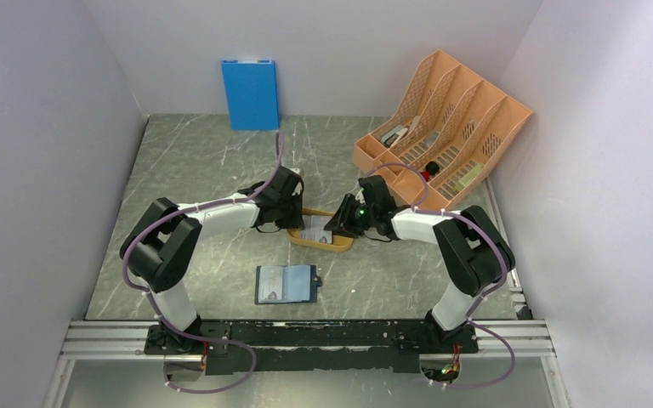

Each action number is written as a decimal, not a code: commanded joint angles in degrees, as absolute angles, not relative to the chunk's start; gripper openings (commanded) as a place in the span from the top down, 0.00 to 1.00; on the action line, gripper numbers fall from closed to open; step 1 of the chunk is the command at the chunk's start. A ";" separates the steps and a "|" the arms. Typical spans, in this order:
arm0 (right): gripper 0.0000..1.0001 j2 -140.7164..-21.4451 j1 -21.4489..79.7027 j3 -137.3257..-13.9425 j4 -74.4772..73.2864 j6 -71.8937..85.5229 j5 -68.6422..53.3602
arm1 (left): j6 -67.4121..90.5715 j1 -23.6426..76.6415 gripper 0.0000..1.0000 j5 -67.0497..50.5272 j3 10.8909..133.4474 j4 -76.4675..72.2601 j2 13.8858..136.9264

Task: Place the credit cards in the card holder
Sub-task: Pick up the credit card from the storage box.

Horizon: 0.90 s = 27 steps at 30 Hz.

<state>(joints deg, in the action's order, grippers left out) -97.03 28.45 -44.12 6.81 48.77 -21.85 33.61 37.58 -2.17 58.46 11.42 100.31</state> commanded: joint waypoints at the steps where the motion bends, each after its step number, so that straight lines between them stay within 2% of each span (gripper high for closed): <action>1: 0.64 -95.50 27.69 -42.98 5.82 47.82 -21.36 | 33.05 37.43 0.95 -0.09 59.41 14.00 101.75; 6: 0.67 -95.32 27.54 -43.04 4.98 47.55 -21.06 | 33.05 37.44 0.95 -0.18 59.33 13.97 101.78; 15: 0.90 -95.20 27.51 -42.56 7.06 48.07 -22.38 | 33.13 37.44 0.95 -0.30 59.19 13.75 101.56; 24: 1.00 -93.27 27.39 -41.67 8.21 49.33 -23.33 | 33.04 37.44 0.95 -0.15 59.24 13.80 101.74; 27: 1.00 -92.51 27.18 -41.90 7.56 49.69 -23.53 | 33.05 37.44 0.95 -0.10 59.40 13.88 101.78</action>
<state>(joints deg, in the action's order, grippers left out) -94.28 27.81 -42.57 7.77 49.23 -23.27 33.61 37.58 -2.00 58.46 11.42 100.31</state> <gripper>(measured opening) 0.010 0.053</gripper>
